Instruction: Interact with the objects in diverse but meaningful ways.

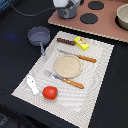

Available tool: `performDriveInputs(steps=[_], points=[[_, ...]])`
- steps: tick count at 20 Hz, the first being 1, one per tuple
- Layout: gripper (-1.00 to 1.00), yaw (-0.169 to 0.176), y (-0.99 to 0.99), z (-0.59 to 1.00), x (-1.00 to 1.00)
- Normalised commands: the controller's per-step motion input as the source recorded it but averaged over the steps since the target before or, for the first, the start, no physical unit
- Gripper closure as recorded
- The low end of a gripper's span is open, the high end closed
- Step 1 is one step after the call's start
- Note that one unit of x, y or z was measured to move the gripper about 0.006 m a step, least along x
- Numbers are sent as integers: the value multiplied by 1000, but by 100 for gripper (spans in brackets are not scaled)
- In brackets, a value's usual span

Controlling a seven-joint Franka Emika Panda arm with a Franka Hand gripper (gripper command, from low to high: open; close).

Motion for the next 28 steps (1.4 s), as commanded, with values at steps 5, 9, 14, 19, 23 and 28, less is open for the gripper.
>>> performDriveInputs(steps=[5,9,14,19,23,28], points=[[-100,38,-6,-442,2],[-100,27,-48,-514,0],[-100,24,-33,-499,3],[-100,18,-71,-426,79],[-100,16,-68,-464,13],[-100,15,-102,-532,0]])
